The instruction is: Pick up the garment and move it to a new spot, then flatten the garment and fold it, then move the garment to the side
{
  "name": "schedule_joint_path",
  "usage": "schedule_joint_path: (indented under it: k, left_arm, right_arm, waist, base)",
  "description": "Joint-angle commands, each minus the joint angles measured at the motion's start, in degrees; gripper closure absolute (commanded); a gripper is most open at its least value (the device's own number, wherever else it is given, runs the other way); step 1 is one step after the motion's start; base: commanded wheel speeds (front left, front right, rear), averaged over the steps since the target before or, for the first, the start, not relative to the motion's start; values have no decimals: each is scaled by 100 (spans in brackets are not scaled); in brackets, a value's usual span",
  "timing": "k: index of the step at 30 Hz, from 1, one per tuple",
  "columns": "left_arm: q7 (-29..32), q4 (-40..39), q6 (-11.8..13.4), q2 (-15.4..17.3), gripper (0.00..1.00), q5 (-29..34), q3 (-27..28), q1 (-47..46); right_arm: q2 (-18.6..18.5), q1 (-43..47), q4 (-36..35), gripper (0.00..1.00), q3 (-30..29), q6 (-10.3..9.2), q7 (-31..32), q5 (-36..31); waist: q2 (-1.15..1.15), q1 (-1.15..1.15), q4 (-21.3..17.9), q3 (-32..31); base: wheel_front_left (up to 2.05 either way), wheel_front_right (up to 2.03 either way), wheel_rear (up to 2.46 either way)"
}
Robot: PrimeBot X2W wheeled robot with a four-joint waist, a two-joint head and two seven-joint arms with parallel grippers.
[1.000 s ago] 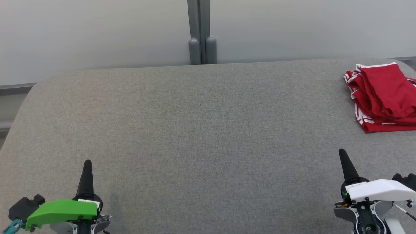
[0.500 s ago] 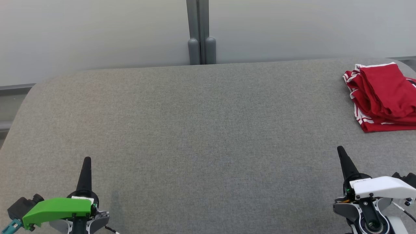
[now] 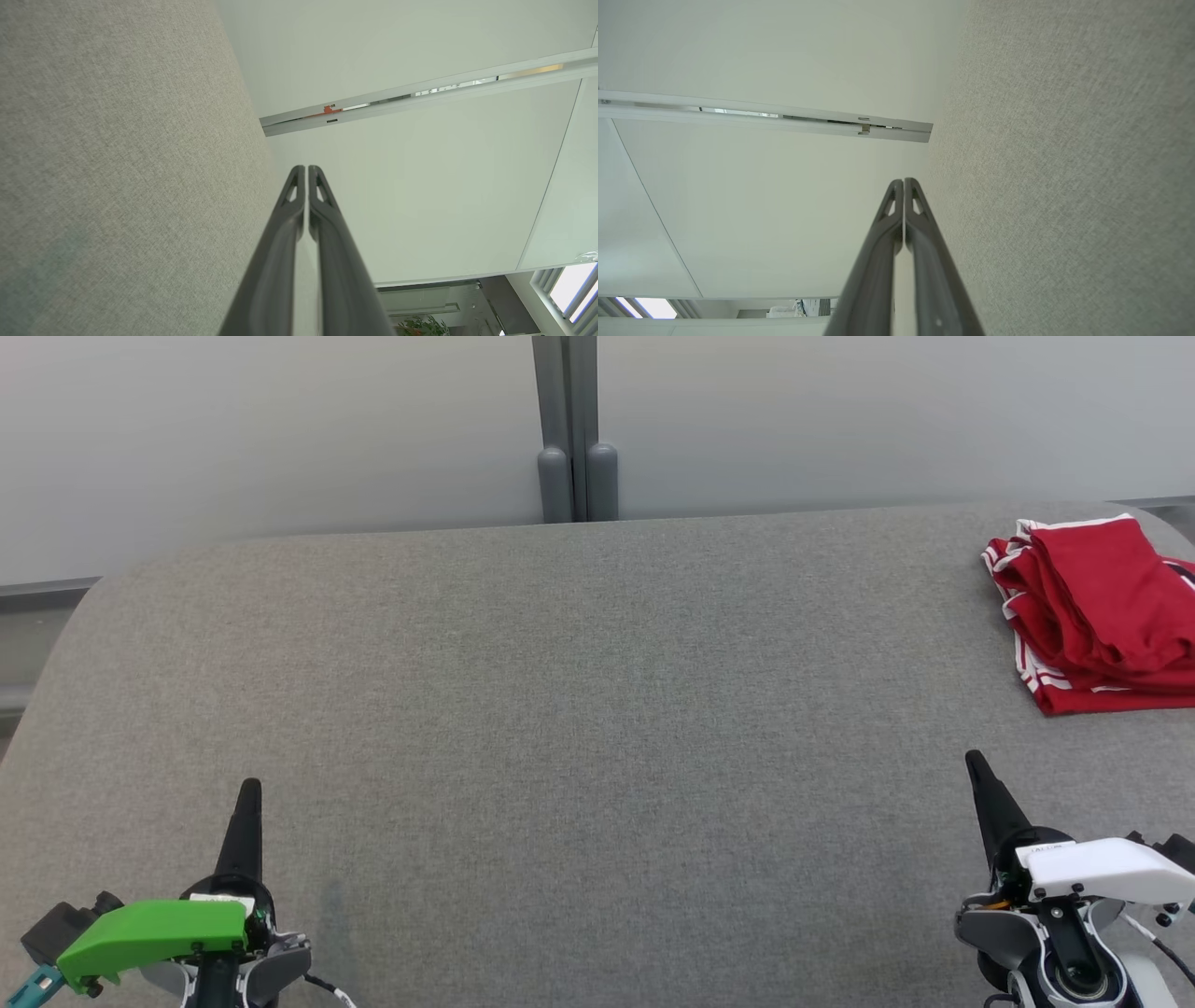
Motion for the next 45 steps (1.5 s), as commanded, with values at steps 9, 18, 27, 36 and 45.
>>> schedule_joint_path:
  k: [9,18,27,36,45]
  left_arm:
    - [117,-33,-16,-2,100,-462,60,-138]
    - [216,-31,-16,-7,100,-831,85,-176]
    - [286,-25,-17,-10,100,-1062,97,-181]
    - [285,-26,-17,-9,100,-1061,97,-181]
    - [285,-26,-17,-9,100,-1060,96,-181]
  right_arm:
    - [-1,-135,33,100,-42,3,139,472]
    - [6,-174,63,100,-65,2,232,823]
    - [13,-185,87,100,-80,2,298,1055]
    - [17,-185,84,100,-82,2,291,1050]
    - [19,-185,84,100,-86,2,296,1045]
  waist:
    - [0,0,-12,-3]
    - [0,0,-23,-6]
    - [0,0,-32,-8]
    - [0,0,-32,-8]
    - [0,0,-32,-8]
  base:
    - [0,0,0]
    - [0,0,0]
    - [0,0,0]
    - [0,0,0]
    - [0,0,0]
